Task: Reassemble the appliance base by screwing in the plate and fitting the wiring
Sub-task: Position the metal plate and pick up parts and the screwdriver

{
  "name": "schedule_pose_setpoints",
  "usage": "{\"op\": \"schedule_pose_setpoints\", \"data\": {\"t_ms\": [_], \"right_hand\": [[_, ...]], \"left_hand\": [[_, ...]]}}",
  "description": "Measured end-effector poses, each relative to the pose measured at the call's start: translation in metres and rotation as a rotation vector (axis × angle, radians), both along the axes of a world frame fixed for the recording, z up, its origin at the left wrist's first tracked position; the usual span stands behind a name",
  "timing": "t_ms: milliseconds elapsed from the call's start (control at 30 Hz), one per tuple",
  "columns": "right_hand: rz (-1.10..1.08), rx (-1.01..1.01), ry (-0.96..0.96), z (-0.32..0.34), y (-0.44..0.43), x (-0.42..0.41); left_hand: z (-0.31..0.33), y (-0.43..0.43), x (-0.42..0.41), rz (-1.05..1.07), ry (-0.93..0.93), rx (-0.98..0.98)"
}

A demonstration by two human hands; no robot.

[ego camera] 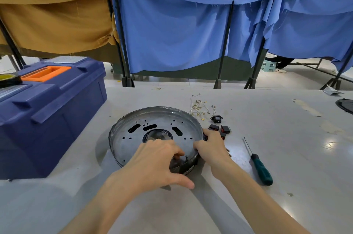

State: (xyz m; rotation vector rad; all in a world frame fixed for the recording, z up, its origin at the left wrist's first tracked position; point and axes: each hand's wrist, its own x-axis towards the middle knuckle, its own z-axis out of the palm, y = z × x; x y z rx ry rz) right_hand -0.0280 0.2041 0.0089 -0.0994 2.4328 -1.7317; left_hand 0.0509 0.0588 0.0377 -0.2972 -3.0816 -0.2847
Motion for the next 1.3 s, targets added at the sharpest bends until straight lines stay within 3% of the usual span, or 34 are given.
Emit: {"op": "schedule_pose_setpoints", "data": {"t_ms": [133,467,633,900,967,1067,1167,1233,1300], "right_hand": [[-0.001,-0.027,-0.017,0.003,-0.003,-0.003],[0.22,0.034,-0.05,0.001,0.017,-0.01],[0.321,0.055,-0.058,0.007,0.029,-0.008],[0.434,0.009,-0.059,0.005,0.037,-0.007],[0.373,-0.002,-0.04,0.003,0.041,-0.008],[0.055,-0.003,0.099,0.003,0.058,-0.016],[-0.153,0.364,0.25,0.004,0.08,-0.024],[-0.194,0.713,0.168,-0.001,0.089,-0.025],[-0.199,0.876,0.058,-0.006,0.091,-0.021]], "left_hand": [[0.003,-0.002,0.001,-0.062,-0.023,-0.042],[0.012,-0.007,0.005,-0.181,-0.149,0.195],[0.001,0.012,-0.005,-0.162,-0.151,0.22],[-0.005,0.016,-0.016,-0.192,-0.1,0.076],[-0.004,0.015,-0.015,-0.175,-0.127,0.092],[-0.003,0.015,-0.014,-0.157,-0.151,0.108],[-0.001,0.015,-0.013,-0.136,-0.167,0.123],[0.0,0.016,-0.014,-0.134,-0.173,0.131],[0.0,0.016,-0.014,-0.139,-0.174,0.137]]}}
